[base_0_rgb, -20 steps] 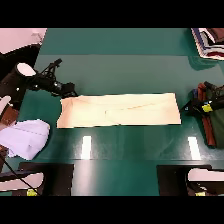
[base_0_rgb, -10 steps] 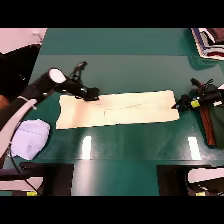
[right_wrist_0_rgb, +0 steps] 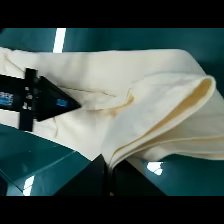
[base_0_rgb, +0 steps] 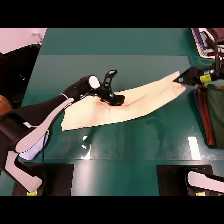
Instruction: Fold the shirts.
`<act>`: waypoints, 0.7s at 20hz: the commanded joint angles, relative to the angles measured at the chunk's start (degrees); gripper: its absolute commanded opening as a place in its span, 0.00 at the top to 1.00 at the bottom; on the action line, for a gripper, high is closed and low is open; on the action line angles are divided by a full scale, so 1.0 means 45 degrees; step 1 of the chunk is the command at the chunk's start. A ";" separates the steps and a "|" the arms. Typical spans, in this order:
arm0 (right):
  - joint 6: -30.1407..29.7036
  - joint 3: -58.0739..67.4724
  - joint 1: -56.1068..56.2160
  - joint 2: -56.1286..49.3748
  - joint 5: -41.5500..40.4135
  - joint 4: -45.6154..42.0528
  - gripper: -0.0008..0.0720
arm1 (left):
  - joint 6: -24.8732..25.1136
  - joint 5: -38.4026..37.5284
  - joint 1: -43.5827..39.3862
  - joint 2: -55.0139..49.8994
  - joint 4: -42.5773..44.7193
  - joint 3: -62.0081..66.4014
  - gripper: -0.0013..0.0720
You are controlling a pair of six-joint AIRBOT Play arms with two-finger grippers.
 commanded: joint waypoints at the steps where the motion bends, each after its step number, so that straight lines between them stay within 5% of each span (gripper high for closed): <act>1: 0.0515 0.1297 0.1501 0.0607 -0.0131 0.0840 0.96 | -0.0296 -0.0083 -0.0248 -0.0627 0.0010 0.0471 0.95; 8: 0.0588 0.2633 0.4167 0.0520 -0.1161 0.0957 0.96 | -0.0291 -0.0398 0.0083 -0.0442 0.0092 0.0554 0.95; 14: 0.0583 0.5032 0.7781 -0.1729 -0.1933 0.0952 0.96 | -0.0165 -0.1846 0.3555 0.3143 0.2273 0.0656 0.95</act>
